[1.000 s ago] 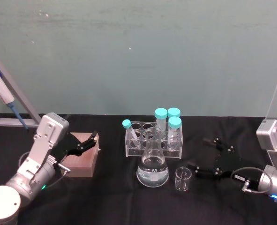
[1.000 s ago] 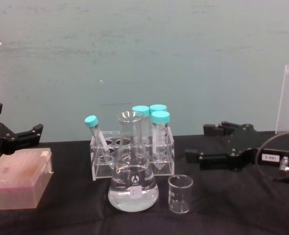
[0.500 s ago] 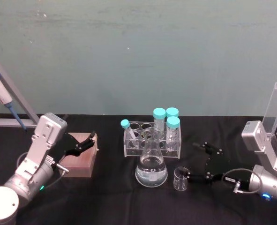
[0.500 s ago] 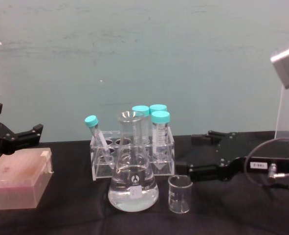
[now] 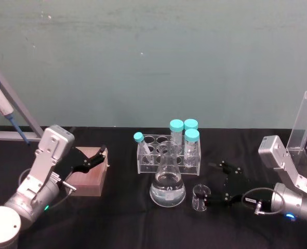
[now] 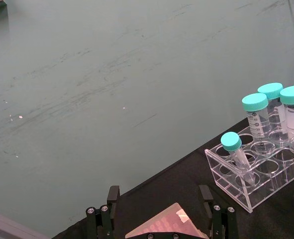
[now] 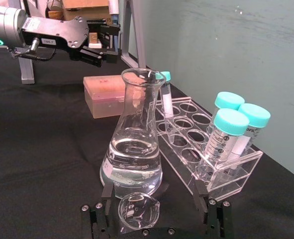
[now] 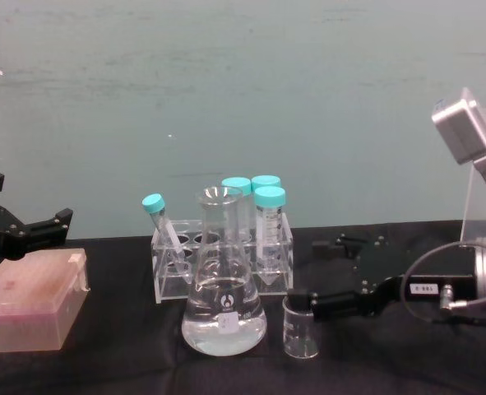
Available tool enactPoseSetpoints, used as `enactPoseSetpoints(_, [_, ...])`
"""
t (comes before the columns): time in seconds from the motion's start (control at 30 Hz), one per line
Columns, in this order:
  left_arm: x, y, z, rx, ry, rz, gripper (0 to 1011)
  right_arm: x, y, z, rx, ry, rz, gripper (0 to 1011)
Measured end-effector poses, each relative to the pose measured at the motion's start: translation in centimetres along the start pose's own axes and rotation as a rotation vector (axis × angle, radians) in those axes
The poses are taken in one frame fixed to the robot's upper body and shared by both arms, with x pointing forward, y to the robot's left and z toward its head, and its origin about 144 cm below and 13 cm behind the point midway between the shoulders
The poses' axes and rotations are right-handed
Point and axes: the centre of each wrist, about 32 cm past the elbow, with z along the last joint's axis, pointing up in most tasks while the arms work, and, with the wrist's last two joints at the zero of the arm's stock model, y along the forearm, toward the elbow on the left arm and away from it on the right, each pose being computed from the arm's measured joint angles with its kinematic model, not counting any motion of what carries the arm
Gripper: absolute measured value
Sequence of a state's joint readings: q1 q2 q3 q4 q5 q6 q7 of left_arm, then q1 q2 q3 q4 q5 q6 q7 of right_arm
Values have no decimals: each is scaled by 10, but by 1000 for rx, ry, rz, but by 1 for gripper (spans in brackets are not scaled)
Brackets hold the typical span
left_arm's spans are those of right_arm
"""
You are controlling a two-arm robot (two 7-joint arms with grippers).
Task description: Place the experimental apparatus aside using one hand.
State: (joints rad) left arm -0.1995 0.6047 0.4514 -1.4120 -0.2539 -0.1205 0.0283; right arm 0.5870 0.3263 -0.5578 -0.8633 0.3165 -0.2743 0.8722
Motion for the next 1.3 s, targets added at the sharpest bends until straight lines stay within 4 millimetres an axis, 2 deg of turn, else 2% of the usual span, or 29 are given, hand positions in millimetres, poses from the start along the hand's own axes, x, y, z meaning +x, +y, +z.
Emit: enactPoseSetpoints(1.3, [0, 0, 0, 0, 0, 0, 1000, 6, 18, -5, -33, -15, 90, 1004])
